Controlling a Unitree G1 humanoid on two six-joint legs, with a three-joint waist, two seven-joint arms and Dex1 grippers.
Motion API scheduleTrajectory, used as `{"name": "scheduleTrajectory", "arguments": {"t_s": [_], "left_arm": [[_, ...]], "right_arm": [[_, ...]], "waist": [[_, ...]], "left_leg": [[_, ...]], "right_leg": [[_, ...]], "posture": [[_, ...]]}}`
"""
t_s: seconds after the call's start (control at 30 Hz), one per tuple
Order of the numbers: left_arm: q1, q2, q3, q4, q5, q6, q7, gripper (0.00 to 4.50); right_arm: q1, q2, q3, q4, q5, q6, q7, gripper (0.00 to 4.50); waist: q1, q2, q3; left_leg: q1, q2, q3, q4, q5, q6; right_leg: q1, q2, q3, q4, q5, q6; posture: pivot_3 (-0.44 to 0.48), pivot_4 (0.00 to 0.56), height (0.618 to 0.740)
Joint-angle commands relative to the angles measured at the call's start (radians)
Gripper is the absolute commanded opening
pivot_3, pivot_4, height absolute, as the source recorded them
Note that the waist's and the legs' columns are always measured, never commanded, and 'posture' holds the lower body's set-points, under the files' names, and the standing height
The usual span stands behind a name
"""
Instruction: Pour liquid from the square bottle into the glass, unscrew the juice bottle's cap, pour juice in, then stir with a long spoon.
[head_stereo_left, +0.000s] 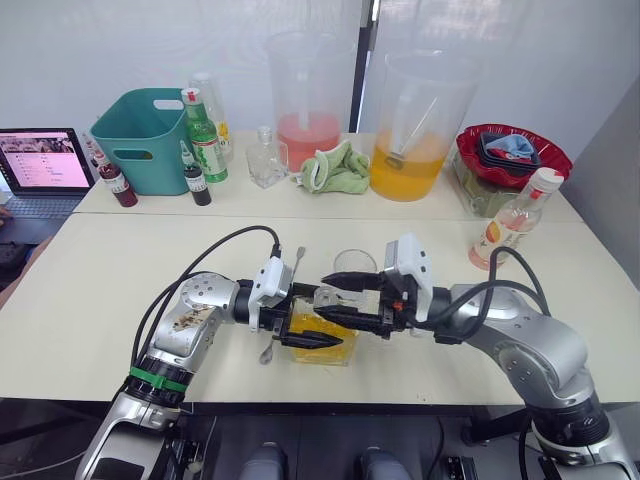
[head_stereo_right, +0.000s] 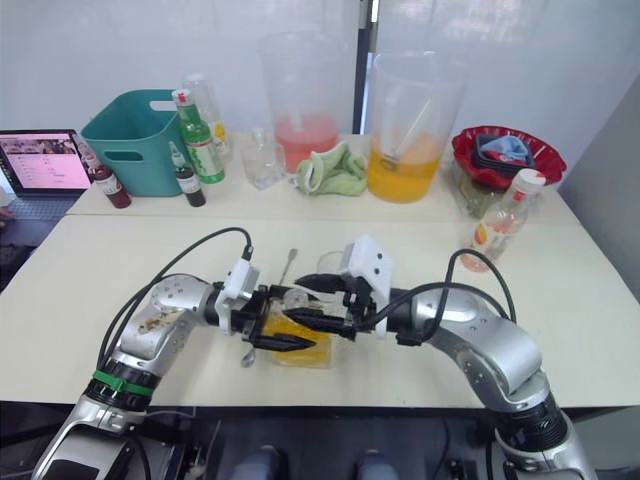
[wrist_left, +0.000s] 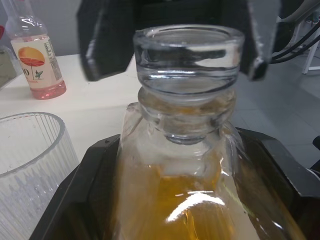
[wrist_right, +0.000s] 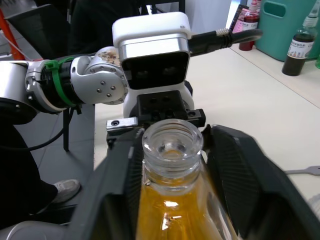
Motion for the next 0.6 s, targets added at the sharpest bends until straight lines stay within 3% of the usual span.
{"name": "scheduleTrajectory", "arguments": {"t_s": [0.03,0.6], "left_arm": [[0.000,0.013,-0.018,0.010,0.031,-0.006,-0.005,2.97],[0.017,0.031,-0.040,0.024,0.058,-0.033,-0.015,2.97]], "right_arm": [[-0.030,0.012,-0.025,-0.027,0.018,-0.002,-0.012,1.06],[-0.098,0.013,-0.147,-0.066,0.195,0.078,-0.056,1.06]], "waist": [[0.000,0.000,0.000],[-0.001,0.000,0.000]], "left_leg": [[0.000,0.000,0.000,0.000,0.000,0.000],[0.000,0.000,0.000,0.000,0.000,0.000]], "right_leg": [[0.000,0.000,0.000,0.000,0.000,0.000],[-0.001,0.000,0.000,0.000,0.000,0.000]], "posture": [[0.000,0.150,0.740],[0.000,0.150,0.740]]}}
